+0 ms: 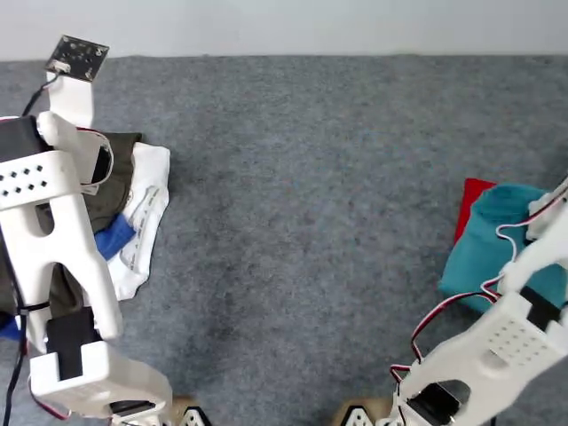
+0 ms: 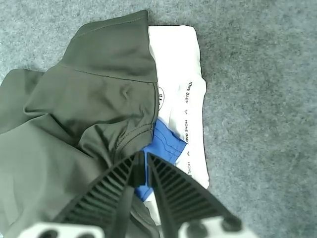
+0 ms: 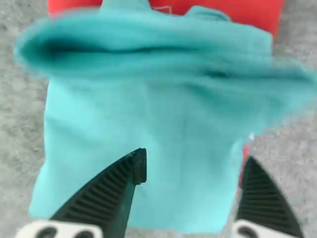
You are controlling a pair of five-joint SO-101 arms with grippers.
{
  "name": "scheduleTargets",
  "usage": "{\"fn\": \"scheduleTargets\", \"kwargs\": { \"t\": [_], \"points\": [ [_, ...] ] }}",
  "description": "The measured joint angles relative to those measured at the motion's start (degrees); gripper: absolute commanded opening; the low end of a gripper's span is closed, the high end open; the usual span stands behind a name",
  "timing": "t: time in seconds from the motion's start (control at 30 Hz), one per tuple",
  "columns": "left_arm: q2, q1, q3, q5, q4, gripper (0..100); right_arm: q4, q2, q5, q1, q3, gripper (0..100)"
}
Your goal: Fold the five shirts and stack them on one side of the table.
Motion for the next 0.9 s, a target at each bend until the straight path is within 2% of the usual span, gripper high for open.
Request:
{"fn": "scheduleTargets", "kwargs": {
  "t": [0.1,0.17,0.2,0.27,0.4,0.67,0.77,0.9],
  "points": [
    [0.0,0.0,0.0,0.0,0.0,1,5.5,-1.8,-0.3,-1.4,-3.8,15.1],
    [0.0,0.0,0.0,0.0,0.0,1,6.2,-2.3,-0.5,-2.9,-4.0,2.4],
    [0.0,0.0,0.0,0.0,0.0,1,6.2,-2.3,-0.5,-3.4,-4.0,0.0],
    [0.0,0.0,0.0,0.0,0.0,1,6.1,-2.2,-0.6,-3.9,-4.0,4.7],
    [0.0,0.0,0.0,0.0,0.7,1,2.7,2.2,-0.6,-4.5,-4.0,0.7],
    [0.0,0.0,0.0,0.0,0.8,1,-17.3,17.8,-0.6,-9.3,-4.0,0.9],
    [0.0,0.0,0.0,0.0,0.9,1,-16.5,17.9,-1.5,-9.8,-4.7,0.9],
    [0.0,0.0,0.0,0.0,0.9,1,-9.4,16.9,-3.5,-9.8,-9.4,0.9]
  ]
}}
